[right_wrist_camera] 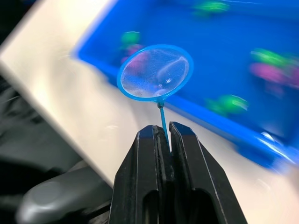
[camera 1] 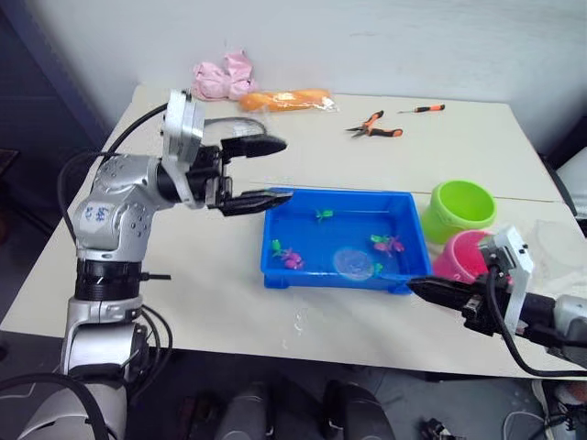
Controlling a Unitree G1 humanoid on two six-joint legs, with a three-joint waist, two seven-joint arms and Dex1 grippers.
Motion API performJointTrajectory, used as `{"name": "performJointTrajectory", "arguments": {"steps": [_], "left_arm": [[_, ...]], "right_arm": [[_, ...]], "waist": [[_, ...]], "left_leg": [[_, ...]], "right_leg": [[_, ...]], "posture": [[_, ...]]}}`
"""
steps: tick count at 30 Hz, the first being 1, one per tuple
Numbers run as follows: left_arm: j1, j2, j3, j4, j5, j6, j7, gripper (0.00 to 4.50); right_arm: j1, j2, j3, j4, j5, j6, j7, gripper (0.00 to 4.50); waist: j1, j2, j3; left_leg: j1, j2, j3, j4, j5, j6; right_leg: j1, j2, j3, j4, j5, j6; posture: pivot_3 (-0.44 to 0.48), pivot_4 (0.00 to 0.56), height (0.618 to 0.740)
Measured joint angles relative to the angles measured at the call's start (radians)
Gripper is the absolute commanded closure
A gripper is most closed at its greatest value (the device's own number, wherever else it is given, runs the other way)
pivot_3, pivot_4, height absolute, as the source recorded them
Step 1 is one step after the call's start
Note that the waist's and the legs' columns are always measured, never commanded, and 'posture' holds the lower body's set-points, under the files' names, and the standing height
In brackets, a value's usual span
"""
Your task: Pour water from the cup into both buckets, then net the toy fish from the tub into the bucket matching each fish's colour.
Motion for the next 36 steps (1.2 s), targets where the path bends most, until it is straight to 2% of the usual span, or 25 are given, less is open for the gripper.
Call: {"name": "performJointTrajectory", "arguments": {"steps": [2,5,13,24,29,31,36], "left_arm": [[0.065,0.009,-0.047,0.037,0.061,-0.079,-0.021,0.03],[0.107,-0.009,-0.074,0.075,0.109,-0.152,-0.011,0.03],[0.138,-0.07,-0.106,0.025,0.111,-0.169,0.04,0.03],[0.162,-0.083,-0.09,-0.011,0.053,-0.09,0.078,0.03],[0.165,-0.077,-0.089,-0.012,0.052,-0.081,0.092,0.03],[0.197,-0.08,-0.081,-0.029,0.038,-0.057,0.099,0.03],[0.204,-0.082,-0.081,-0.033,0.033,-0.057,0.105,0.03]], "right_arm": [[0.037,0.043,-0.021,-0.005,0.013,-0.025,-0.113,4.5],[0.045,0.051,0.012,-0.012,0.022,-0.034,-0.239,4.5],[-0.059,0.13,0.164,-0.001,0.087,-0.136,-0.473,4.5],[-0.144,0.214,0.301,0.117,0.075,-0.194,-0.609,4.5],[-0.159,0.251,0.347,0.13,0.137,-0.202,-0.649,4.5],[-0.171,0.258,0.386,0.125,0.212,-0.207,-0.677,4.5],[-0.212,0.238,0.412,0.117,0.329,-0.252,-0.716,4.5]], "waist": [[0.001,0.0,0.0],[0.001,0.0,0.0],[0.0,-0.001,0.0],[0.0,-0.001,0.0],[-0.002,-0.001,0.0],[-0.003,0.0,0.0],[-0.003,0.0,0.0]], "left_leg": [[0.0,0.0,0.001,0.0,0.0,0.0],[-0.001,0.0,0.001,0.001,0.001,0.0],[-0.001,0.0,0.001,0.001,0.001,0.0],[-0.001,0.0,0.001,0.001,0.001,0.001],[-0.001,0.0,0.001,0.001,0.001,0.001],[-0.001,0.001,0.001,0.001,0.001,0.001],[-0.001,0.001,0.001,0.001,0.001,0.001]], "right_leg": [[-0.001,0.0,0.001,0.001,0.0,0.0],[-0.001,-0.001,0.002,0.001,0.0,0.0],[-0.002,-0.001,0.003,0.001,0.0,0.0],[-0.002,-0.001,0.003,0.002,0.0,0.0],[-0.002,-0.001,0.003,0.002,0.0,0.0],[-0.002,-0.001,0.003,0.002,0.0,0.0],[-0.003,-0.001,0.003,0.002,0.0,0.0]], "posture": [[0.0,0.15,0.74],[0.0,0.15,0.74],[0.0,0.15,0.74],[0.0,0.15,0.74],[0.0,0.15,0.74],[0.0,0.15,0.74],[0.0,0.15,0.74]]}}
